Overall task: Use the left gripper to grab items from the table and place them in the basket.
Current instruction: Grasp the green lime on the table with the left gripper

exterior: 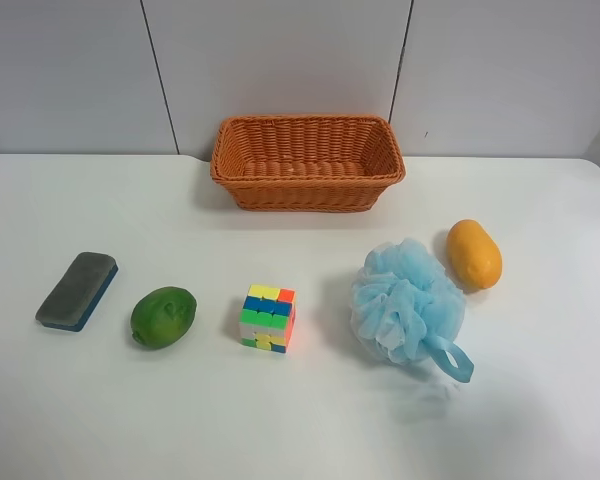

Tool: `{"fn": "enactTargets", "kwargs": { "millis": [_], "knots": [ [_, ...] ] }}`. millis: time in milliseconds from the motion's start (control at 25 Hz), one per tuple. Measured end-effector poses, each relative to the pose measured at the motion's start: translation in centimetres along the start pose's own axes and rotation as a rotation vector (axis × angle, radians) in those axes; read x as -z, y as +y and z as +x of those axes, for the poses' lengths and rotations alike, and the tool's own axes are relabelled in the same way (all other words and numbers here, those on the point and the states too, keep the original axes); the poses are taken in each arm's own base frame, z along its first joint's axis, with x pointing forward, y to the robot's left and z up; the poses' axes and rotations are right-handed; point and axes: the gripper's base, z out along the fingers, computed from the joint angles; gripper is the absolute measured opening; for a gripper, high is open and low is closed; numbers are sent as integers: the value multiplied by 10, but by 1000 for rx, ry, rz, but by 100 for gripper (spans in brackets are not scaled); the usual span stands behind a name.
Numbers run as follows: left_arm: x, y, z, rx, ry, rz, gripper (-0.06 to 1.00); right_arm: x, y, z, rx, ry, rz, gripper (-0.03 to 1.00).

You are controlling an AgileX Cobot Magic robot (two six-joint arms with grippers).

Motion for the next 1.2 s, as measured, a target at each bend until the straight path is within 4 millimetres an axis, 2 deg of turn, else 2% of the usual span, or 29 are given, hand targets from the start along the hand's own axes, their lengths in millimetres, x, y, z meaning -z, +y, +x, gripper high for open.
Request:
{"fn": "enactTargets", "kwargs": {
  "millis": [640,760,920,1040,1200],
  "knots": [
    [3,-2,-4,-15,-11,19,93,0,0,0,0,0,0,99],
    [10,-4,-21,-19,-19,41,93,0,0,0,0,0,0,99],
    [9,-7,-58,-24,26,59,93,0,0,0,0,0,0,99],
    [-4,-9,-87,-30,99,81,93,0,0,0,0,0,0,99],
    [-33,-16,-117,-63,243,149,93,0,0,0,0,0,0,99]
  ]
}}
